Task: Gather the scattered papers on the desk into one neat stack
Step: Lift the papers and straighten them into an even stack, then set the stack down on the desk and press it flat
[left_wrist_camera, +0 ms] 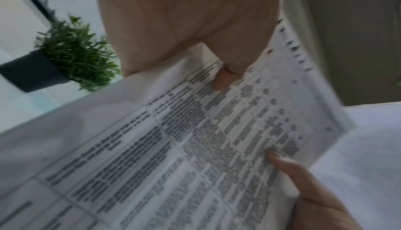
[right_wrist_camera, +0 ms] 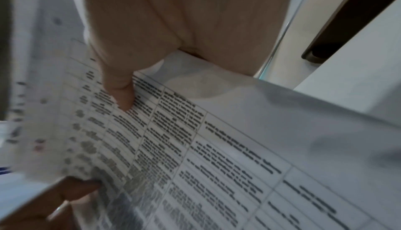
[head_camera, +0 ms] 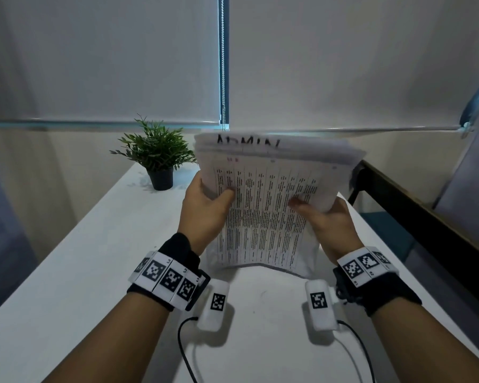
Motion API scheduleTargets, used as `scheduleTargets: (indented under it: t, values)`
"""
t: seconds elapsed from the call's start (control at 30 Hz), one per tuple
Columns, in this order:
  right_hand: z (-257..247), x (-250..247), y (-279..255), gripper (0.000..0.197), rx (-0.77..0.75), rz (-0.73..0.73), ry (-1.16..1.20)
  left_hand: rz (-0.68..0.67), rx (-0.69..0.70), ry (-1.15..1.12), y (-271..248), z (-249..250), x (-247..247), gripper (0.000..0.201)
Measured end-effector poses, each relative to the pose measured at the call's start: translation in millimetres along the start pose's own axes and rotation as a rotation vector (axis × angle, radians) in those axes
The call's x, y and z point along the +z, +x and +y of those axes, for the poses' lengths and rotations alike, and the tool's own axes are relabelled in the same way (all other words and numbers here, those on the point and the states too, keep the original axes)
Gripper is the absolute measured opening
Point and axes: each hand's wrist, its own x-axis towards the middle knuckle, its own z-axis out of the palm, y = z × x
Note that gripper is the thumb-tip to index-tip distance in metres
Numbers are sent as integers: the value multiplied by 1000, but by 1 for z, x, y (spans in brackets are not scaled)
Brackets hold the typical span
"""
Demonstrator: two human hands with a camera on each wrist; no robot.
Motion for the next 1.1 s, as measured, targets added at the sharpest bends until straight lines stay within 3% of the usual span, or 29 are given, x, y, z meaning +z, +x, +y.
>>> scheduleTargets:
  t: [0.27,0.4,0.5,0.57,0.73,0.9,0.93,1.03,1.1]
  values:
    - [14,6,-2,9,72,64,-27,24,35,79,-6,-14,10,33]
    - [24,1,0,23,148,37,-90,-65,-121,141,-1,-35,0,19]
    - [27,2,2,35,204,21,-117,-169,-164,265,-4,-57,-1,30]
    - [22,2,7,37,230,9,-139,-156,-173,258,-1,-57,-2,28]
    - [11,8,20,34,334,-26,-153,-174,-256,200,8,-46,-12,33]
    - [28,12,23,24,471,-55,-308,-300,-472,247,9,-52,-25,13]
    - [31,14,24,29,499,-91,-389,-312,-533,274,8,-54,-29,12]
    - [30,25,18,71,584,-246,-730,-380,-644,468,5,-55,-39,12]
    - [34,34,13,70,608,-319,-873,-493,-623,733,-2,-53,-41,16]
